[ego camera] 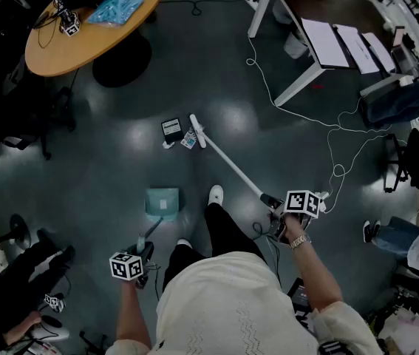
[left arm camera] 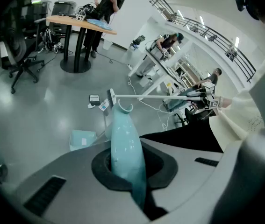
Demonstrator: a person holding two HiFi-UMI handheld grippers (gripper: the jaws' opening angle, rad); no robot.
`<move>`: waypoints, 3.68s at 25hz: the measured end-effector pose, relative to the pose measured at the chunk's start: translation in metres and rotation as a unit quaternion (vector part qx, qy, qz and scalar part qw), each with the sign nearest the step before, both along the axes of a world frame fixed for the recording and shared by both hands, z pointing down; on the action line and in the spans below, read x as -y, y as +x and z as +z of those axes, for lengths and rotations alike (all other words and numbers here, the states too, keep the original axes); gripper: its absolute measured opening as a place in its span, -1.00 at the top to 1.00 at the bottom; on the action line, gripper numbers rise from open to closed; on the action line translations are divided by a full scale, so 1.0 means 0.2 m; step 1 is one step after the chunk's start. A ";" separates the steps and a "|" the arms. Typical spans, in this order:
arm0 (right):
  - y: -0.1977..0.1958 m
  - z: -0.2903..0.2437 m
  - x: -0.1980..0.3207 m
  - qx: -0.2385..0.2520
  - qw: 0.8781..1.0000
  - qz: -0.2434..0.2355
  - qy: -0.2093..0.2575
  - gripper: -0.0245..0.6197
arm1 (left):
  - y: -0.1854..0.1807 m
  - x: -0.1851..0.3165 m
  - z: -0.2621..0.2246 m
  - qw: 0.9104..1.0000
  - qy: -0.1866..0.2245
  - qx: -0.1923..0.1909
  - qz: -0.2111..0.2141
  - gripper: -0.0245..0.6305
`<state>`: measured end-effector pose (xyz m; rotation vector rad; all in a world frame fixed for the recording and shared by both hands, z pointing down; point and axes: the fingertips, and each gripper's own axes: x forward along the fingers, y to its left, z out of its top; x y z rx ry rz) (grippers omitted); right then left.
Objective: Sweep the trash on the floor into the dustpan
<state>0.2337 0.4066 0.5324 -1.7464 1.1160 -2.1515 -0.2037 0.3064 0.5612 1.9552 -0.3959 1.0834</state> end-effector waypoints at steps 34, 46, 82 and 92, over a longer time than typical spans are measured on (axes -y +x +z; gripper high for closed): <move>0.04 0.41 0.78 -0.169 0.904 -0.390 -0.045 0.56 | 1.01 0.70 0.41 0.984 -0.011 -0.014 0.178 0.90; -0.18 0.25 0.60 -0.024 0.960 -0.270 -0.069 0.56 | 0.99 0.66 0.41 0.989 0.001 -0.041 0.141 0.90; -0.28 0.42 1.78 -0.220 0.856 -0.467 -0.040 0.56 | 0.25 0.86 0.44 0.994 0.006 -0.043 0.096 0.90; -0.36 0.38 1.47 -0.209 0.844 -0.493 -0.046 0.56 | 0.31 0.79 0.46 0.995 0.011 -0.038 0.097 0.90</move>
